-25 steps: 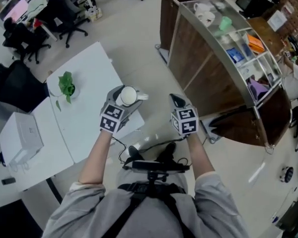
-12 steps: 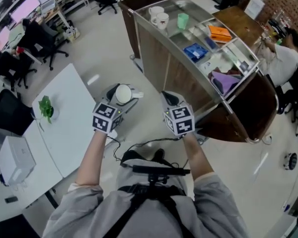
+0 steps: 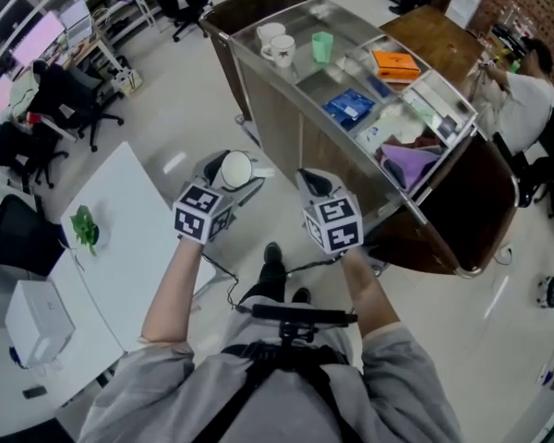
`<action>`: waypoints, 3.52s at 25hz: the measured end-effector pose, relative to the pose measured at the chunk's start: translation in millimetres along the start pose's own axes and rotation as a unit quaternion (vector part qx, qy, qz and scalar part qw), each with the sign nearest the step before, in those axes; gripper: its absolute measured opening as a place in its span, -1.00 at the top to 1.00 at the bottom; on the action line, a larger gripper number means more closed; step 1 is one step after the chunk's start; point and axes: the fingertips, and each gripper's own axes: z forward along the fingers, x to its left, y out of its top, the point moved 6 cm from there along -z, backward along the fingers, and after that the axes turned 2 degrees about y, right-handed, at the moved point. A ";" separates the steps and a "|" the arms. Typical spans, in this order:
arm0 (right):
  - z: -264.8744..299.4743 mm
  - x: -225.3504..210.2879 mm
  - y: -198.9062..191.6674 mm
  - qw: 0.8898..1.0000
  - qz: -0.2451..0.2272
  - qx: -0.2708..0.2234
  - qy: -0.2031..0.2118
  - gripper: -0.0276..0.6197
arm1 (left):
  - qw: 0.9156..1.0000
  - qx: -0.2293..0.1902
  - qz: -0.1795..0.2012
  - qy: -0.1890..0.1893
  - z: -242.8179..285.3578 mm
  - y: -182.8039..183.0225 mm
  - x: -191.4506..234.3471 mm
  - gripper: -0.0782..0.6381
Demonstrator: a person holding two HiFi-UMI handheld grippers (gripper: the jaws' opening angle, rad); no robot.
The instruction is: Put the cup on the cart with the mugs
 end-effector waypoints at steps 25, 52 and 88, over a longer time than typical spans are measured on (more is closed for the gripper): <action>124.4 -157.5 196.2 0.990 0.022 -0.064 -0.125 0.89 | 0.984 -0.036 0.112 -0.131 183.9 202.5 138.9 -0.35; 200.7 -382.1 223.7 0.979 0.048 0.011 -0.198 0.89 | 0.976 0.058 0.119 -0.173 458.5 306.4 184.5 -0.35; 223.0 -434.6 194.3 0.980 0.086 0.033 -0.177 0.89 | 0.929 0.247 0.196 -0.194 611.2 235.7 163.9 -0.35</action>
